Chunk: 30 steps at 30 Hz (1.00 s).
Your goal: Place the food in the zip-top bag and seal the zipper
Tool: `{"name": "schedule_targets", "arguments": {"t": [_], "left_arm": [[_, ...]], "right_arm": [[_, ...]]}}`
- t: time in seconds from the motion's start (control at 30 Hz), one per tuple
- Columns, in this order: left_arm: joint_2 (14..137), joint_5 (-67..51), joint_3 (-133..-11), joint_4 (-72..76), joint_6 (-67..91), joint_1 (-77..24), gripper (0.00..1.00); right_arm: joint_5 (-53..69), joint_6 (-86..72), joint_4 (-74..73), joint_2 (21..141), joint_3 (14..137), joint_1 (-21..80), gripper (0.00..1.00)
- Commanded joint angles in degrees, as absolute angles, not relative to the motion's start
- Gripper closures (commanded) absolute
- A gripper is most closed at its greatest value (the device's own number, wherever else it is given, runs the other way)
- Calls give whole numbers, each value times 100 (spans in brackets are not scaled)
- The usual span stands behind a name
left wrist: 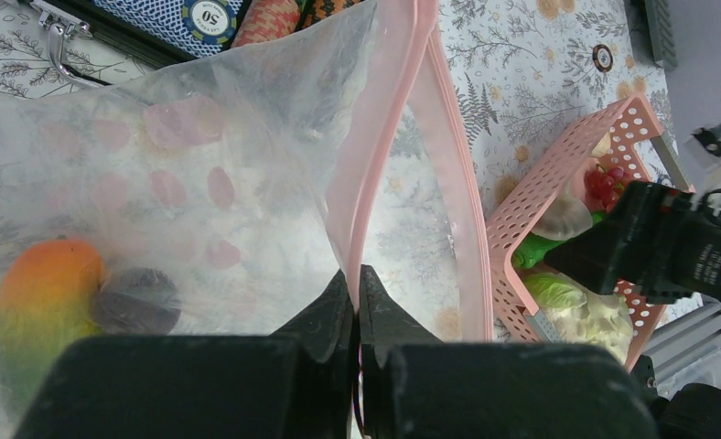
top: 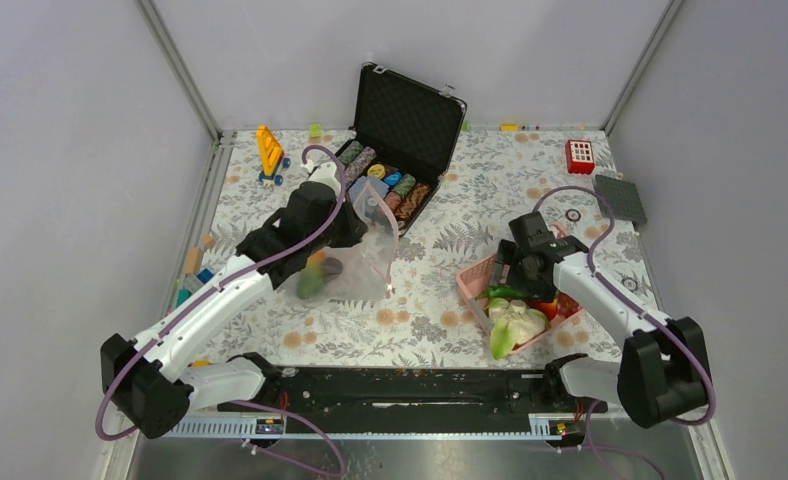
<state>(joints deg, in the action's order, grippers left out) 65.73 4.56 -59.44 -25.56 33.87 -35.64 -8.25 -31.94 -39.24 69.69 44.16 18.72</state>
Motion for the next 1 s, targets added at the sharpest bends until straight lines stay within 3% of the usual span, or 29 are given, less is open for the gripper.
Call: {"name": "schedule_targets", "arguments": {"t": [0.0, 0.27, 0.37, 0.63, 0.8, 0.9, 0.97], "left_arm": [[6583, 447, -5963, -2198, 3302, -3542, 100], [6635, 438, -5979, -2186, 3305, -3533, 100], [6690, 421, -6014, -2188, 3295, -3524, 100], [6649, 405, -5944, -2164, 3320, -3524, 100], [6600, 429, -5931, -2153, 3315, -3516, 100], [6605, 413, -5895, -2136, 3328, -3516, 100], [6617, 413, -5912, -2149, 3326, -3515, 100]], "right_arm": [[-401, -3133, -3360, 7370, 4377, 1855, 6], [-245, -3225, -2993, 7815, 4211, 1855, 13], [-171, -3229, -2874, 7841, 4188, 1857, 24], [-411, -3192, -3049, 7544, 4207, 1854, 65], [-605, -3176, -3141, 7288, 4215, 1855, 83], [-773, -3135, -3209, 7153, 4235, 1855, 87], [-868, -3093, -3345, 7076, 4291, 1854, 84]]}}
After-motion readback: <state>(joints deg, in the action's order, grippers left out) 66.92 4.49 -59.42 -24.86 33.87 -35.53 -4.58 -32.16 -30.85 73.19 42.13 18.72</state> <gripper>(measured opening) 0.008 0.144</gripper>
